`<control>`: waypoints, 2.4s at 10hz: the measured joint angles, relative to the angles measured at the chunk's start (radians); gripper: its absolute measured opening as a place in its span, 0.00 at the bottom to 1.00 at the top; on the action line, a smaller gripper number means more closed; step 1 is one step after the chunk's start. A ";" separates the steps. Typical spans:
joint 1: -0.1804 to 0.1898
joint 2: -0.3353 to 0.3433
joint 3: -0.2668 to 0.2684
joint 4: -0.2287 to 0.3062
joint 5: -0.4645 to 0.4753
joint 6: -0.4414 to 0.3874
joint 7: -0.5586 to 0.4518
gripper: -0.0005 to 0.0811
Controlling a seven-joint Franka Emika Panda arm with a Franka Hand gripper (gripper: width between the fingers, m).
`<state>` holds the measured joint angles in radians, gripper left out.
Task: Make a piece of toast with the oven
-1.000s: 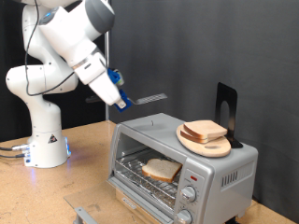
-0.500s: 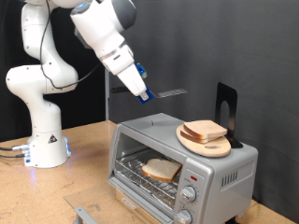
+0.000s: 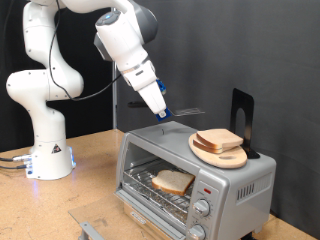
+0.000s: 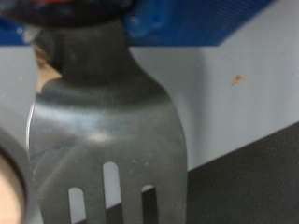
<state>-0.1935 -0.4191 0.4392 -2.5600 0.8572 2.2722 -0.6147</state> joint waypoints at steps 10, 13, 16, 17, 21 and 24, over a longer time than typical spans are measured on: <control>-0.003 0.065 0.056 -0.044 0.005 0.124 0.017 0.83; -0.003 0.065 0.056 -0.043 0.014 0.124 0.011 0.99; 0.000 0.048 0.041 -0.036 0.069 0.108 -0.033 1.00; 0.000 0.033 0.032 -0.032 0.080 0.087 -0.036 1.00; 0.000 -0.022 -0.005 -0.020 0.096 0.008 -0.035 1.00; 0.000 -0.048 -0.062 -0.015 0.177 -0.019 -0.109 1.00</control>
<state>-0.1932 -0.4672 0.3777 -2.5746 1.0341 2.2537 -0.7238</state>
